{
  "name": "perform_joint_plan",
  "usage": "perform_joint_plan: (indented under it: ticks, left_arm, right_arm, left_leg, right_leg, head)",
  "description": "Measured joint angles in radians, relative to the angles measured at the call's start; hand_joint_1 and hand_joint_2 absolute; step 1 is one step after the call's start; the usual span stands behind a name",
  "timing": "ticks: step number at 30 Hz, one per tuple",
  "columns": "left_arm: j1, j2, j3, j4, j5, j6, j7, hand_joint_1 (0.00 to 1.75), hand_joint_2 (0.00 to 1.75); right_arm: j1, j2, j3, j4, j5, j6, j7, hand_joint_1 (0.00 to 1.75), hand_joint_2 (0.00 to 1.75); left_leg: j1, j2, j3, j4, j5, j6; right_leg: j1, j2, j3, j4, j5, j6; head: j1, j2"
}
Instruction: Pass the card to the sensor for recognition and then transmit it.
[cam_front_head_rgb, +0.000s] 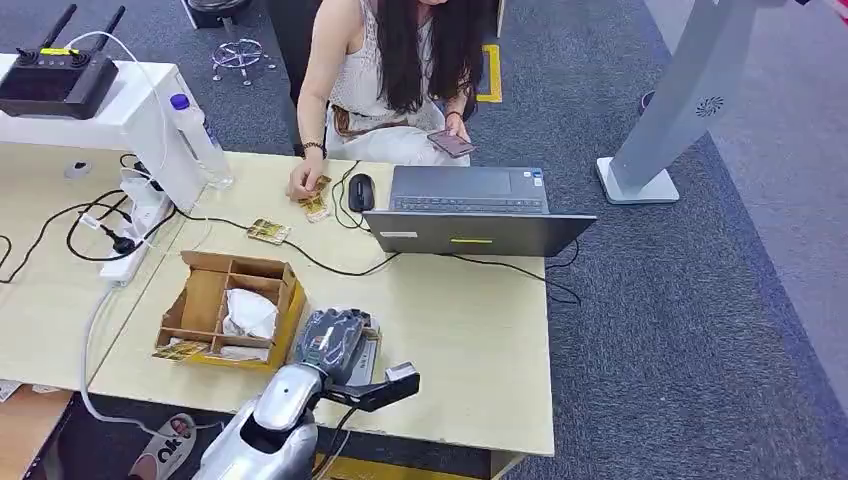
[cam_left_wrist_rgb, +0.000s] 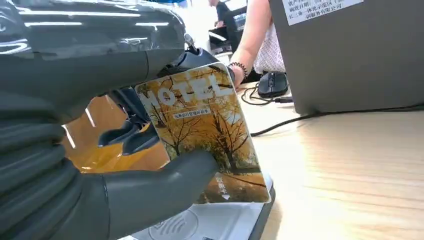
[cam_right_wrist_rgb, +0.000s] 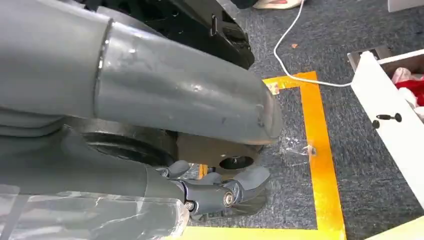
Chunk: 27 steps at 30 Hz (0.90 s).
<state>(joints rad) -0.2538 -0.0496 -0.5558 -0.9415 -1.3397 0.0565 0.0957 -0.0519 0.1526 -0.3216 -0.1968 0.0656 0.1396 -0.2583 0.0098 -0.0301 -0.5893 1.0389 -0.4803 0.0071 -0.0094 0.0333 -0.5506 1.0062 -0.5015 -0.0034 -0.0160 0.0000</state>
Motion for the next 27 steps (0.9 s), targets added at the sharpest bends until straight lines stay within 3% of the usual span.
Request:
perform_joint_plan:
  ticks: [4,12,16,20,27]
  left_arm:
    - [-0.006,-0.005,0.000,-0.046,0.009,0.174,-0.008,1.75,1.75]
    - [-0.105,0.020,0.047,-0.174,-0.002,0.345,-0.016,1.75,1.75]
    - [-0.202,0.048,0.091,-0.172,-0.019,0.326,-0.003,1.75,1.75]
    - [-0.342,0.073,0.133,-0.103,-0.032,0.281,0.021,1.75,1.75]
    - [-0.405,0.085,0.146,-0.048,-0.039,0.288,0.025,1.75,1.75]
  right_arm:
    - [0.002,0.000,-0.006,0.000,0.007,-0.006,-0.020,0.00,0.00]
    - [0.000,0.003,-0.006,0.001,0.033,-0.015,-0.024,0.00,0.00]
    - [-0.001,0.003,-0.006,0.001,0.046,-0.009,-0.013,0.00,0.00]
    - [-0.009,0.002,-0.006,0.001,0.051,0.011,0.007,0.00,0.00]
    - [-0.012,0.000,-0.006,0.001,0.053,0.016,0.007,0.00,0.00]
  left_leg:
    - [0.000,0.000,0.000,0.000,0.000,0.000]
    - [0.000,0.000,0.000,0.000,0.000,0.000]
    - [0.001,-0.001,0.000,0.000,0.001,-0.001]
    - [0.001,0.000,0.000,0.000,0.003,-0.001]
    - [0.000,-0.001,-0.001,0.000,0.003,0.000]
  right_leg:
    - [0.000,0.000,0.000,0.000,0.000,0.000]
    - [0.000,0.000,0.000,0.000,0.000,0.000]
    - [0.000,0.000,0.000,0.001,0.001,0.000]
    - [0.001,0.000,0.000,0.002,0.003,-0.001]
    - [0.000,0.000,0.000,0.001,0.002,-0.001]
  head:
    - [0.000,0.000]
    - [0.000,0.000]
    - [0.000,0.000]
    - [0.000,0.000]
    - [0.000,0.000]
